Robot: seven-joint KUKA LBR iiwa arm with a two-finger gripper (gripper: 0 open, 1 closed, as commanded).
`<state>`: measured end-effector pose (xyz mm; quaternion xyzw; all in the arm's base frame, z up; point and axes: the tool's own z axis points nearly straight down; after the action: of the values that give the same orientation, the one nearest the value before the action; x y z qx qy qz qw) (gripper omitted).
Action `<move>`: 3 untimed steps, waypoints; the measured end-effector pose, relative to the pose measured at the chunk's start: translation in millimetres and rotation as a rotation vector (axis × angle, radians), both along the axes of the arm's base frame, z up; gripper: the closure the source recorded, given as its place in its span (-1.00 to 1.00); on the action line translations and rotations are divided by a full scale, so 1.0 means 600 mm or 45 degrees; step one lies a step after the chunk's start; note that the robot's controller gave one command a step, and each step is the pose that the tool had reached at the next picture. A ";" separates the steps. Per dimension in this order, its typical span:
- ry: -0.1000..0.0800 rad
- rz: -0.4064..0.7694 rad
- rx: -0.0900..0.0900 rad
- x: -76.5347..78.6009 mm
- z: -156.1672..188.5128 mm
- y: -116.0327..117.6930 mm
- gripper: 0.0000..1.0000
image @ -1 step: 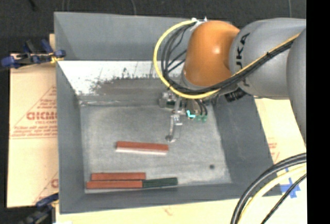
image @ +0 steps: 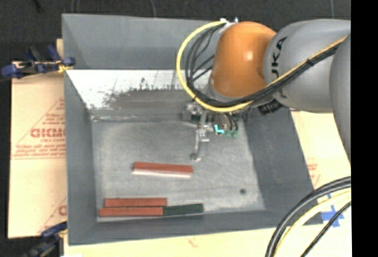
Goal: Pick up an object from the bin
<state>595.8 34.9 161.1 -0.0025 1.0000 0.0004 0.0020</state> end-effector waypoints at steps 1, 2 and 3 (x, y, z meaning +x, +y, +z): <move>0.003 0.069 -0.001 -0.026 -0.145 0.022 1.00; 0.003 0.068 0.000 -0.026 -0.145 0.022 1.00; 0.011 0.075 -0.002 -0.039 -0.084 0.032 1.00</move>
Offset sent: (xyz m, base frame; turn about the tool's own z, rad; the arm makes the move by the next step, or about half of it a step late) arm 0.0000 0.0000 0.0000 0.0000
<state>572.6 53.9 110.6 -0.0320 0.9995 -0.0002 -0.0022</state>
